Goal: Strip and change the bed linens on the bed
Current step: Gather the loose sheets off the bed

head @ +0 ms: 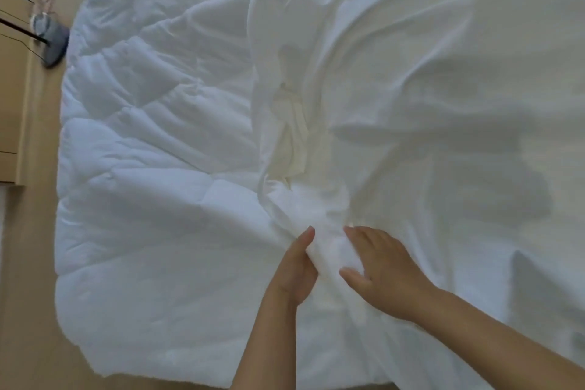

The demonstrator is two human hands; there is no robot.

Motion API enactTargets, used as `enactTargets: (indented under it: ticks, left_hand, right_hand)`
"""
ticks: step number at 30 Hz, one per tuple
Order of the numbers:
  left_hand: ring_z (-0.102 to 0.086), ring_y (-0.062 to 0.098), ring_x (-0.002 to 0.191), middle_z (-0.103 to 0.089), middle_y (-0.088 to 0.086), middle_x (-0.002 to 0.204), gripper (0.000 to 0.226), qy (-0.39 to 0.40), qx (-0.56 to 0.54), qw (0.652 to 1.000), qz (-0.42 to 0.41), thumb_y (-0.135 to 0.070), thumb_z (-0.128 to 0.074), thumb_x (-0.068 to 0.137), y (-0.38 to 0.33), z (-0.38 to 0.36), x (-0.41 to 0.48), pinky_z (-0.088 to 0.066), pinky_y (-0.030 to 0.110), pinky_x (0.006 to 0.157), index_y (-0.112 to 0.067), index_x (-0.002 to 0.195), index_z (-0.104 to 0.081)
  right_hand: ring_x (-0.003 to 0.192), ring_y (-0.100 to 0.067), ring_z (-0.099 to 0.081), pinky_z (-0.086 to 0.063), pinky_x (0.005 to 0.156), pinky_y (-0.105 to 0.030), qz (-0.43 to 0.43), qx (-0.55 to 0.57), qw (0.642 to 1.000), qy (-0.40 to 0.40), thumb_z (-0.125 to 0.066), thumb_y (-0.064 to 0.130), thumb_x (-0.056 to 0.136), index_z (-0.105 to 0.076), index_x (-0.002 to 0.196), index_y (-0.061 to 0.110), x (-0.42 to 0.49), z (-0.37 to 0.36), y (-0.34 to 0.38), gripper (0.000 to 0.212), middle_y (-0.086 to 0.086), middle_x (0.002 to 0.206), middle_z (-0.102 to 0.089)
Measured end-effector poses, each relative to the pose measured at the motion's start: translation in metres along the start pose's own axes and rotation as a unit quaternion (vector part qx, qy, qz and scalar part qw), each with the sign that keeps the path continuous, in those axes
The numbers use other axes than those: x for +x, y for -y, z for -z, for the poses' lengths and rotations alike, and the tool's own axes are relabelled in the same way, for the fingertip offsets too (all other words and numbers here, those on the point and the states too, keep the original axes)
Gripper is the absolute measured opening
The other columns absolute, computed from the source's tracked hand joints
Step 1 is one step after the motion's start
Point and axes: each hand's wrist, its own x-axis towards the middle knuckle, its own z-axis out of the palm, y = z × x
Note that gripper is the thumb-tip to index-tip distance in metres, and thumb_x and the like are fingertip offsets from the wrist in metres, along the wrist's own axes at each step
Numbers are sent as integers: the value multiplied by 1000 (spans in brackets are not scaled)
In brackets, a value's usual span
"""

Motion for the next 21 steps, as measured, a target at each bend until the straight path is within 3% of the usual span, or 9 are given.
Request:
enactTargets:
  ticks: [4, 7, 11, 16, 18, 19, 21]
  left_hand:
    - [-61, 28, 113, -64, 16, 121, 73, 53, -64, 996, 16, -51, -86, 54, 49, -30, -14, -51, 37, 91, -9, 111, -70]
    - [-65, 22, 105, -68, 10, 114, 67, 106, -72, 991, 29, -49, -86, 55, 95, -58, -26, -54, 31, 84, -13, 109, -71]
    - [-69, 19, 93, -72, 5, 98, 64, 123, 0, 990, 63, -42, -87, 51, 150, -100, -47, -55, 29, 79, -14, 106, -68]
    - [-67, 18, 96, -71, 2, 97, 42, 141, 111, 977, 115, -38, -76, 59, 175, -120, -72, -53, 32, 88, -19, 97, -70]
    - [-63, 27, 107, -68, 6, 111, 66, 122, 229, 946, 192, -37, -81, 55, 167, -109, -86, -49, 42, 96, -19, 116, -64]
    - [-61, 29, 109, -66, 7, 117, 74, 104, 323, 912, 231, -36, -83, 53, 159, -103, -92, -49, 43, 95, -17, 121, -60]
    - [-60, 26, 110, -63, 7, 120, 56, 50, 498, 834, 232, -33, -81, 65, 142, -87, -97, -53, 30, 78, -15, 114, -62]
  right_hand:
    - [143, -14, -13, -9, 114, -26, 4, -19, 999, -31, -43, 43, 93, -9, 151, 19, -37, -14, -12, 71, 1, 157, -14]
    - [139, -19, -26, -17, 112, -29, 11, -57, 997, -48, -47, 39, 92, -20, 149, 14, -66, -13, -33, 68, -3, 153, -28]
    - [127, -24, -42, -29, 106, -32, 22, -98, 994, -48, -53, 34, 90, -31, 145, 10, -111, -10, -66, 64, -6, 141, -44]
    - [118, -24, -47, -31, 100, -31, 34, -109, 989, -94, -51, 35, 91, -45, 133, 12, -158, -16, -97, 48, -5, 127, -53]
    - [123, -23, -43, -24, 103, -31, 27, -125, 985, -113, -49, 37, 92, -45, 132, 14, -174, -18, -109, 47, -5, 132, -49]
    - [132, -22, -33, -15, 108, -31, 17, -147, 984, -104, -45, 40, 93, -39, 138, 15, -181, -19, -116, 52, -4, 142, -40]
    - [143, -16, -9, -1, 114, -35, -7, -187, 980, -71, -37, 50, 94, -21, 148, 20, -192, -20, -131, 63, 1, 156, -17]
